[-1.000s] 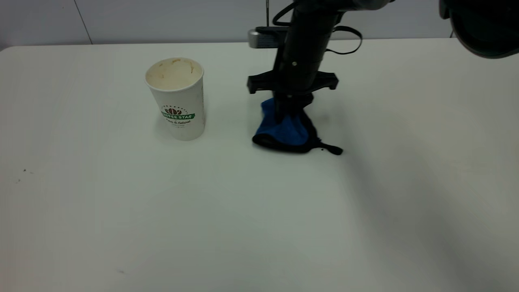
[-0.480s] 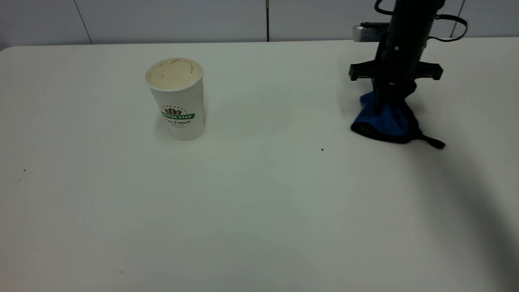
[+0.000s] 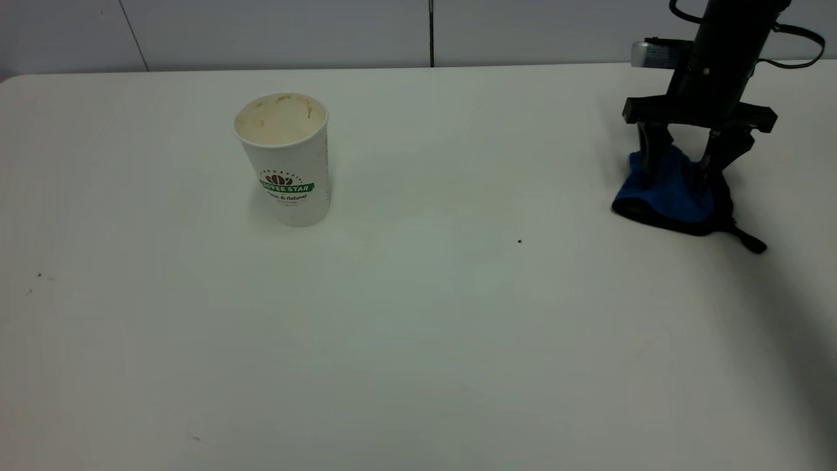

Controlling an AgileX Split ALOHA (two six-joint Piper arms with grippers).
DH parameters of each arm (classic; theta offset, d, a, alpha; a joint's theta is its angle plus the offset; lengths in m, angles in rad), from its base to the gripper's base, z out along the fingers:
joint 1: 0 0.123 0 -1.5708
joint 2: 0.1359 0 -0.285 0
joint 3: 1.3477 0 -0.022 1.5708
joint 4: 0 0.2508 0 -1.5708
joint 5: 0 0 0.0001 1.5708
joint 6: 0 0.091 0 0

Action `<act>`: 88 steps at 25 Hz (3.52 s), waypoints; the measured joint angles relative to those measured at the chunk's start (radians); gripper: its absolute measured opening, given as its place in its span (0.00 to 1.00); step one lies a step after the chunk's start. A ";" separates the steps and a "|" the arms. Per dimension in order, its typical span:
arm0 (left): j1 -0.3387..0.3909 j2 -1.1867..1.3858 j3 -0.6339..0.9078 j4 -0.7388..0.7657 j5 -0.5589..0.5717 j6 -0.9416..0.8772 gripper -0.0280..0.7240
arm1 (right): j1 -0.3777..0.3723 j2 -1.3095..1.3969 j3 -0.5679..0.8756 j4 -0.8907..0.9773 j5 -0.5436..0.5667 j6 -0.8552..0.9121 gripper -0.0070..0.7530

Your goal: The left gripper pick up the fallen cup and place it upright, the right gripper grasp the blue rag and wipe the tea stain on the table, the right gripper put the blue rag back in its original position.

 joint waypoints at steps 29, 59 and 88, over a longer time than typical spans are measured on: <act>0.000 0.000 0.000 0.000 0.000 0.000 0.81 | 0.096 -1.129 0.802 0.081 0.029 -0.192 0.96; 0.000 0.000 0.000 0.000 0.000 0.000 0.81 | 0.050 -2.359 1.657 -0.084 0.039 -0.118 0.86; 0.000 0.000 0.000 0.000 0.000 0.000 0.81 | -0.008 -2.854 1.919 -0.095 -0.077 -0.043 0.79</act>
